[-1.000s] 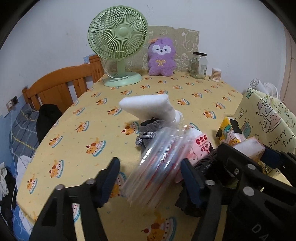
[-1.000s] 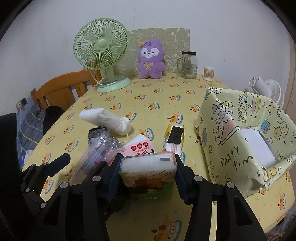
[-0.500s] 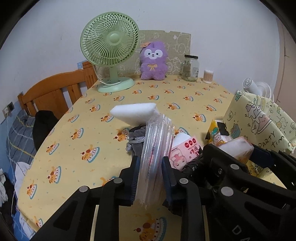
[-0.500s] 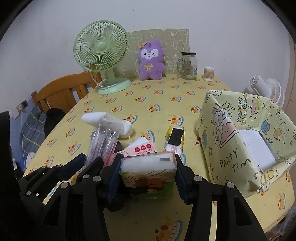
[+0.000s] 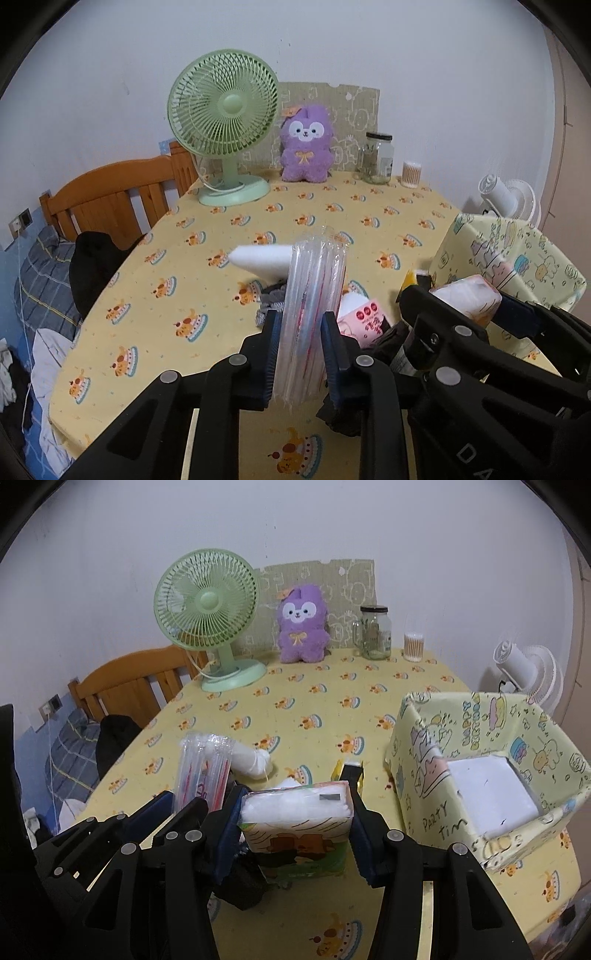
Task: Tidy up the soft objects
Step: 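Release the tissue pack and straw bag into the gift-paper box from both tools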
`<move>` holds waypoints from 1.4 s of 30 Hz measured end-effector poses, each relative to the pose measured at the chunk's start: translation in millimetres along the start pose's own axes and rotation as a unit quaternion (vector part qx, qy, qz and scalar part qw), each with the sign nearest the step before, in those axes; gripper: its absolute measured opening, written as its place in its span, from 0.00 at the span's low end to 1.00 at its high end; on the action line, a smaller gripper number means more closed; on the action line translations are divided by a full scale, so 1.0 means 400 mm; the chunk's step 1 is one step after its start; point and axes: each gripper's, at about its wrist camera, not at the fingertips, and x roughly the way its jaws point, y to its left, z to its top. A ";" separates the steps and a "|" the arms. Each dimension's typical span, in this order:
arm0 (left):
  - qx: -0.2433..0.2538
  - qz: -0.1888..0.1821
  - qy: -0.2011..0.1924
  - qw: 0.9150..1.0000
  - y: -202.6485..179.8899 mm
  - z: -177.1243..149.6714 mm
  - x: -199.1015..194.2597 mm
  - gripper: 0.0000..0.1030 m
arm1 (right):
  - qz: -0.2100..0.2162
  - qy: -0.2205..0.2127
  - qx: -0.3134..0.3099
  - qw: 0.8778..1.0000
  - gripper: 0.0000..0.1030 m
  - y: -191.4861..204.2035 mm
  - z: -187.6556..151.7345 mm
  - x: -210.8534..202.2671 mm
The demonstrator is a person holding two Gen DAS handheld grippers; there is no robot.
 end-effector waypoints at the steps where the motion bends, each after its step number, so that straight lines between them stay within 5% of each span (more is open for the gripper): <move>1: -0.001 0.001 -0.002 1.000 -0.001 0.003 -0.004 0.21 | 0.000 -0.002 0.000 1.000 0.54 0.001 0.004 -0.005; 21: -0.010 0.000 -0.034 0.999 -0.023 0.094 -0.059 0.21 | 0.000 -0.036 -0.009 0.999 0.54 -0.011 0.107 -0.073; 42: 0.008 -0.036 -0.044 0.998 -0.170 0.155 -0.024 0.21 | -0.035 -0.072 0.011 0.997 0.54 -0.158 0.149 -0.099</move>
